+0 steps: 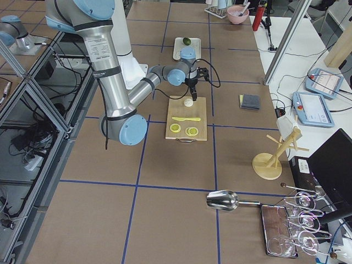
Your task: Put spoon and bun in bowl
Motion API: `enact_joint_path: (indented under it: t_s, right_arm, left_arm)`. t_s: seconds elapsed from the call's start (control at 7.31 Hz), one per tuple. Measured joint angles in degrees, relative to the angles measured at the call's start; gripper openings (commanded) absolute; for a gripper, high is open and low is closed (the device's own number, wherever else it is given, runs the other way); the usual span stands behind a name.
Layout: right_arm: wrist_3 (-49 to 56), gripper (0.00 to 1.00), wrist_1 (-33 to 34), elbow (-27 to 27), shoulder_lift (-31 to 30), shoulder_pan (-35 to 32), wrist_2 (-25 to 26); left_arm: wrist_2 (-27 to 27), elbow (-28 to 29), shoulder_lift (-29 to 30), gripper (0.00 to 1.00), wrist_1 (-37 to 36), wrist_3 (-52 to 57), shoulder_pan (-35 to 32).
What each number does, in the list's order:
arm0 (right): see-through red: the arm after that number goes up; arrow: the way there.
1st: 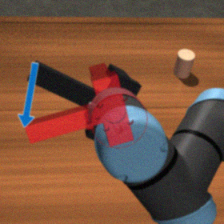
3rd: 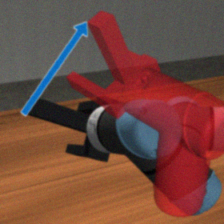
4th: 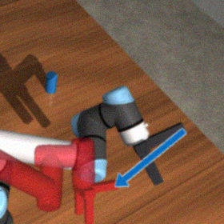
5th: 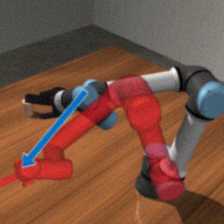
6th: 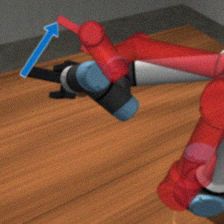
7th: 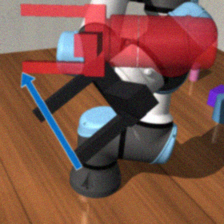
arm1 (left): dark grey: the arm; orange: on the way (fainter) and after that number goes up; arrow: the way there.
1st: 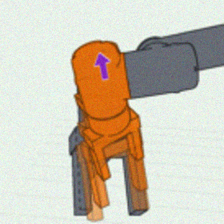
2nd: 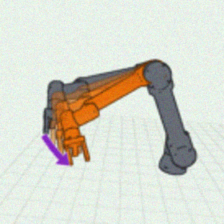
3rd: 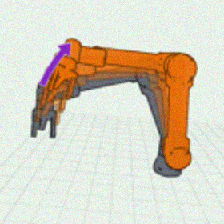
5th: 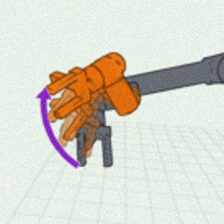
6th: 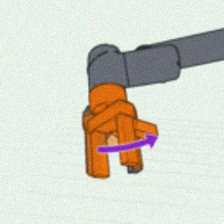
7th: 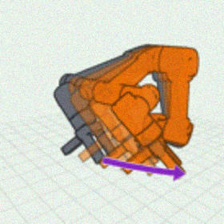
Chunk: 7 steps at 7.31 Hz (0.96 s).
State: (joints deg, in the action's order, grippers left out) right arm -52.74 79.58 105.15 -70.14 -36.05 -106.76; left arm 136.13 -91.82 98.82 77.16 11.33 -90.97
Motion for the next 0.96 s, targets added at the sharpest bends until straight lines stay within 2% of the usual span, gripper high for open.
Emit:
enact_joint_path:
  t_s: [0.14,0.27,0.41,0.55,0.96]
  right_arm:
    - [-0.8,0.77,-1.4,-1.2,0.1,1.4,1.2]
    - [-1.0,0.69,-1.9,-1.7,-0.1,2.2,1.8]
    - [-1.1,0.45,-2.0,-1.8,-0.3,2.5,2.0]
    - [-1.1,0.00,-1.8,-1.9,-0.6,2.6,2.0]
    - [-0.9,0.00,-1.3,-1.9,-0.9,2.6,1.6]
  left_arm:
    - [0.0,0.0,0.0,1.00,0.1,0.0,0.0]
    - [0.0,0.0,0.0,1.00,0.1,0.0,0.0]
    - [0.0,0.0,0.0,1.00,0.1,0.0,0.0]
    - [0.0,-0.1,0.0,1.00,0.1,0.0,0.0]
    - [0.1,-0.1,0.1,1.00,0.2,0.0,0.0]
